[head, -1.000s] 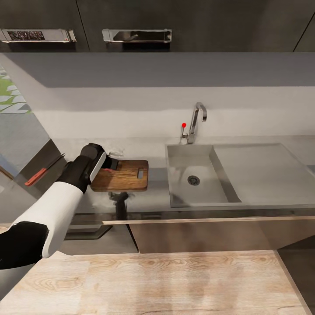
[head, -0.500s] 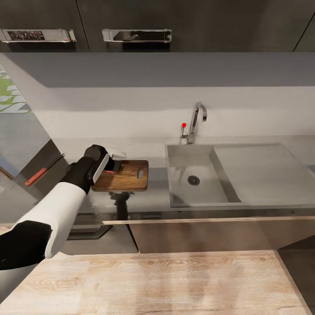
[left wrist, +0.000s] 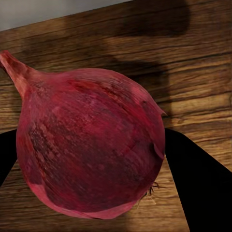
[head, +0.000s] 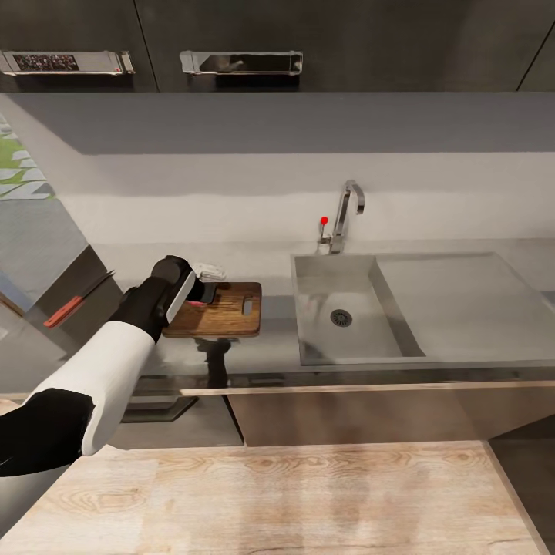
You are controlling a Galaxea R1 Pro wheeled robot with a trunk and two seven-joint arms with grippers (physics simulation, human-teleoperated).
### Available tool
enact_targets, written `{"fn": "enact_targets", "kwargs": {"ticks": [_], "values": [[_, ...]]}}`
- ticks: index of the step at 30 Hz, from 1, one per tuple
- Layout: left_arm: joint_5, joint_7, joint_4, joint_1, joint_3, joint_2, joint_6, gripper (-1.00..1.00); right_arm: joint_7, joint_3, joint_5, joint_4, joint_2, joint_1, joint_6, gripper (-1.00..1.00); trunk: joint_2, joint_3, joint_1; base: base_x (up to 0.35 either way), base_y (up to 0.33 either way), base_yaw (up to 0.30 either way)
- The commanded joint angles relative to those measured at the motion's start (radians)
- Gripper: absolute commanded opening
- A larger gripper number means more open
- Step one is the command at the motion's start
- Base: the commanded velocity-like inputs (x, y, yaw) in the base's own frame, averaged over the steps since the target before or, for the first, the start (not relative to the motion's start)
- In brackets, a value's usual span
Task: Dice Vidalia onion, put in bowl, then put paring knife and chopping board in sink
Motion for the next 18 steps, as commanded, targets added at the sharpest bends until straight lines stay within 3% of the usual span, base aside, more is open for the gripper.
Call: {"fn": "enact_targets", "kwargs": {"ticks": [1,8,9,18], "values": [[0.003,0.000,0.000,-0.001,-0.003,0.001,0.004,-1.00,-0.008,-0.005,0.011,0.000,0.000,0.000,-0.002,1.00,-0.002,-0.002,0.001,0.000,0.000,0.000],[0.002,0.000,0.000,-0.001,-0.003,0.001,0.003,-1.00,-0.008,-0.005,0.011,0.000,0.001,0.000,-0.002,1.00,-0.002,-0.002,0.001,0.000,0.000,0.000],[0.001,0.000,-0.001,-0.001,-0.003,0.001,0.003,1.00,-0.008,-0.005,0.011,0.000,0.002,0.000,-0.002,1.00,-0.002,-0.002,0.001,0.000,0.000,0.000],[0.000,0.001,-0.003,-0.001,-0.003,0.001,0.003,1.00,-0.008,-0.005,0.011,0.000,0.002,0.000,-0.002,1.00,-0.002,-0.002,0.001,0.000,0.000,0.000]]}}
